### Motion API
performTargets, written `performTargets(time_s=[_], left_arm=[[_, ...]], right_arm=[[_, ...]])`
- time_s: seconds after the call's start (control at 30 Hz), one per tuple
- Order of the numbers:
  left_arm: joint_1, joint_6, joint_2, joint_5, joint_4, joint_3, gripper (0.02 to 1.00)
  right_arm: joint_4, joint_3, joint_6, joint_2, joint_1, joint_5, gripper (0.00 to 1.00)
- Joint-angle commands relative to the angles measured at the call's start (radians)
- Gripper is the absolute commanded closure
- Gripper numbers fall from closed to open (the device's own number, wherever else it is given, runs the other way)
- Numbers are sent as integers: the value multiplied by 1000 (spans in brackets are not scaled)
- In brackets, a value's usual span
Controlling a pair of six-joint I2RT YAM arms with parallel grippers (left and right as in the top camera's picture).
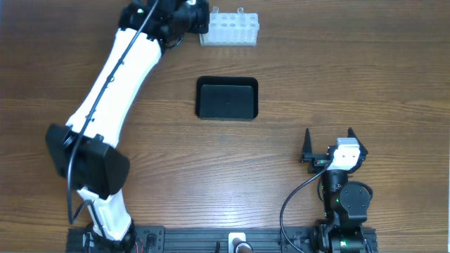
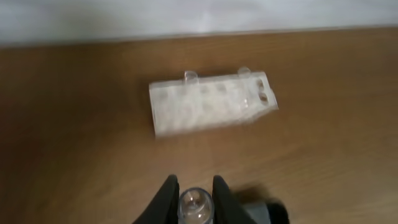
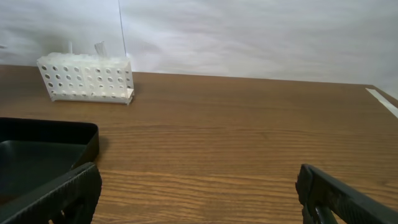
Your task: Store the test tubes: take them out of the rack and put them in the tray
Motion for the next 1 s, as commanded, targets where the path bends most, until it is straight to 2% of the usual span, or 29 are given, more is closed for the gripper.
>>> performTargets(time_s=[0.03,0.37,1.0], left_arm=[[-3,-42,-51,115,-151,13,978],[-50,-62,22,127,-395,13,978],[-68,-58,227,107,-356,13,978]], right_arm=[[0,-9,9,-8,-7,-8,9],[0,-9,9,-8,-7,-8,9],[0,-9,9,-8,-7,-8,7]])
